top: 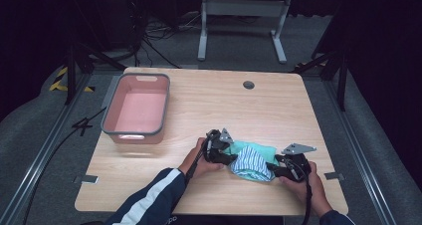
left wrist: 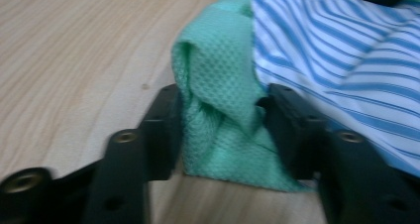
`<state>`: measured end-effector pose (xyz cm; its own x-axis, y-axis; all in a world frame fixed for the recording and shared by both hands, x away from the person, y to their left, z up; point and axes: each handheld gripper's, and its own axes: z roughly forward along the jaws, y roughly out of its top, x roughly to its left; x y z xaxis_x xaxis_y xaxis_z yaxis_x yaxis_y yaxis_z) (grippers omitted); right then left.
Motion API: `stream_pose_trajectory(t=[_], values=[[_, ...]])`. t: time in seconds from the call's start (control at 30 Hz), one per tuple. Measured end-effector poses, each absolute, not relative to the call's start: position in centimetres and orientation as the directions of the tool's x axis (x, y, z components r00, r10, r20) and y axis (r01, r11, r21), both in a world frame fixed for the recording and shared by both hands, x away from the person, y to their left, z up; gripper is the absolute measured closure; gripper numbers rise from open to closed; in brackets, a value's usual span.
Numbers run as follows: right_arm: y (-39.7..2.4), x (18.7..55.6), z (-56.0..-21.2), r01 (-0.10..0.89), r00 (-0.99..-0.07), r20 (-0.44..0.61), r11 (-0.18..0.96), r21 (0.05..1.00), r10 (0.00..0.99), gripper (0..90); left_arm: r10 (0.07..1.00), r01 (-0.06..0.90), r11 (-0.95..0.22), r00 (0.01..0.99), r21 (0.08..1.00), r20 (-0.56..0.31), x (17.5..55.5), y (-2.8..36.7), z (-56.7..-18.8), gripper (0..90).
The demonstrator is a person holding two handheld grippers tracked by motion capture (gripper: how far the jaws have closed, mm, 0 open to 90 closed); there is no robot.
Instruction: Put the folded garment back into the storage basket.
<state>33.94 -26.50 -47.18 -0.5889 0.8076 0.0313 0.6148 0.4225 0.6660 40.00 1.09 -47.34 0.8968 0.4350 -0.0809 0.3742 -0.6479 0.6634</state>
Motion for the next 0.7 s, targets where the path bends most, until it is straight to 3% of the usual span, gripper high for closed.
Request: stream_pose_trajectory(t=[0.13,0.17,0.23,0.7], values=[[-26.1,33.9,-46.9,0.622,-0.599,0.040,0.434,0.652,0.800,68.9,0.403,0.369,-0.644,0.908,0.670,-0.113,40.0,1.2,-47.4,73.0],[-26.0,33.9,-46.9,0.621,-0.608,0.050,0.436,0.651,0.792,76.3,0.402,0.370,-0.645,0.908,0.669,-0.115,40.0,1.2,-47.4,74.9],[-26.0,33.9,-46.9,0.615,-0.626,0.054,0.450,0.648,0.778,81.6,0.398,0.370,-0.647,0.910,0.666,-0.119,39.9,1.0,-47.3,78.2],[-26.1,34.4,-45.1,0.596,-0.622,0.051,0.431,0.678,0.781,84.7,0.392,0.319,-0.680,0.919,0.660,-0.041,39.9,1.1,-44.5,82.9]])
